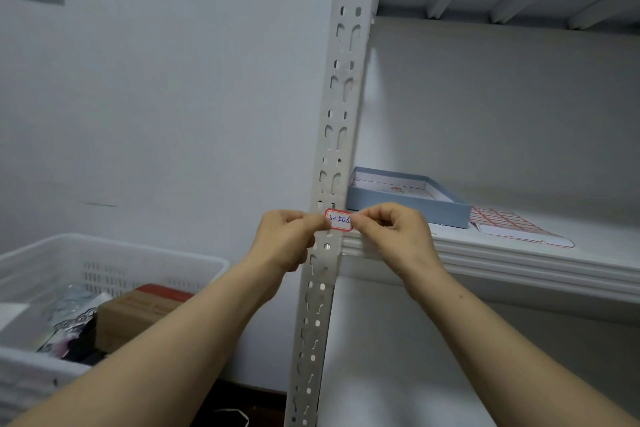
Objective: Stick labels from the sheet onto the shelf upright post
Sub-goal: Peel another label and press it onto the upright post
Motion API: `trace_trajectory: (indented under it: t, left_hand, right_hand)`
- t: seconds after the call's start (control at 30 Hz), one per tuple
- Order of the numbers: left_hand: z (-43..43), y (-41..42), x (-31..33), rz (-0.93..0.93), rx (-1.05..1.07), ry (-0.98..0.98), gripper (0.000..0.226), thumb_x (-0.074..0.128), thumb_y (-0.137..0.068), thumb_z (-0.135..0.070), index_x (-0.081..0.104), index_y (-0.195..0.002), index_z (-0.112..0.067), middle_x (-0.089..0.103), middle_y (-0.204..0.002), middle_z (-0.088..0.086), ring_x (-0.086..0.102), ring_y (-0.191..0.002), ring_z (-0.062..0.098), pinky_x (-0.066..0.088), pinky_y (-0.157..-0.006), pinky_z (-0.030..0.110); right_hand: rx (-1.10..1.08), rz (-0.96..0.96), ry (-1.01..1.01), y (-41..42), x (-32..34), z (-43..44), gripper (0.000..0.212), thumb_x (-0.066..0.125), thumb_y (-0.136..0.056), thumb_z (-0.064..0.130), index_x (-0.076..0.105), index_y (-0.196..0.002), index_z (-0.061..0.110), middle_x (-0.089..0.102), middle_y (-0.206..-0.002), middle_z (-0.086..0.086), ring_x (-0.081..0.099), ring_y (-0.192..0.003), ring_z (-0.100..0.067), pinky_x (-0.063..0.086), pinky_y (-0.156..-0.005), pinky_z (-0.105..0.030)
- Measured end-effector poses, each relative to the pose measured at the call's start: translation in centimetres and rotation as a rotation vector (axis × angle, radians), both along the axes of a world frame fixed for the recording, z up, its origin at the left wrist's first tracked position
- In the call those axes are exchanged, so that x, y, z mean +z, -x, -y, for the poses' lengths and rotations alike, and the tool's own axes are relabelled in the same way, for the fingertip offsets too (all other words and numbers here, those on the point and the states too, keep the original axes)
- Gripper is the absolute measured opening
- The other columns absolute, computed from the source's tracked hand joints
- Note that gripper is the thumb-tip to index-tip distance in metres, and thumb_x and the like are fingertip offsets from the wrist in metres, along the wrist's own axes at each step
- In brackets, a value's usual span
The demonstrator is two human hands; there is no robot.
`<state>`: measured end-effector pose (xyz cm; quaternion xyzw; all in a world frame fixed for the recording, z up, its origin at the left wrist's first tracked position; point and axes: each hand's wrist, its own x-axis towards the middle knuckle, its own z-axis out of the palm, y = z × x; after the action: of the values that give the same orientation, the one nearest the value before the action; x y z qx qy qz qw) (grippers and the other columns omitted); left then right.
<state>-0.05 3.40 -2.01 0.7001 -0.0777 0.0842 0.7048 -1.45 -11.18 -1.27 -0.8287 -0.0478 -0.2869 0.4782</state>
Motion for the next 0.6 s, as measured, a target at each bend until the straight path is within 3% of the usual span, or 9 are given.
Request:
trace_trajectory:
  t: [0.2,0.33,0.6]
  left_hand:
    - [-0.2,-1.1,0.5,0.016,0.031,0.024,0.011,0.069,-0.082,-0.013,0.069,-0.079,-0.003,0.038,-0.051,0.001,0.025,-0.035,0.009,0.019,-0.038,0.016]
    - [0.0,-1.7,0.7,0.020,0.052,0.010,0.016,0.072,-0.080,-0.015,0.065,-0.066,-0.011,0.037,-0.045,-0.002,0.025,-0.036,0.011,0.020,-0.035,0.015]
    - [0.3,-2.6,0.7,0.015,0.087,0.022,0.024,0.076,-0.076,-0.021,0.062,-0.060,-0.013,0.037,-0.035,-0.008,0.026,-0.031,0.008,0.020,-0.035,0.013]
  right_hand:
    - [-0.080,0.050,0.101,-1.2,0.9,-0.7,0.030,0.065,-0.083,0.031,0.057,-0.054,0.035,0.062,-0.073,0.014,0.059,-0.088,-0.016,0.042,-0.095,-0.046]
    - [-0.094,0.071,0.130,-2.0,0.7,-0.7,0.029,0.064,-0.084,0.031,0.057,-0.057,0.035,0.064,-0.072,0.013,0.060,-0.084,-0.015,0.042,-0.094,-0.045]
    - [-0.098,0.109,0.108,-3.2,0.5,-0.7,0.021,0.064,-0.083,0.033,0.060,-0.062,0.032,0.067,-0.073,0.012,0.062,-0.085,-0.019,0.047,-0.089,-0.045]
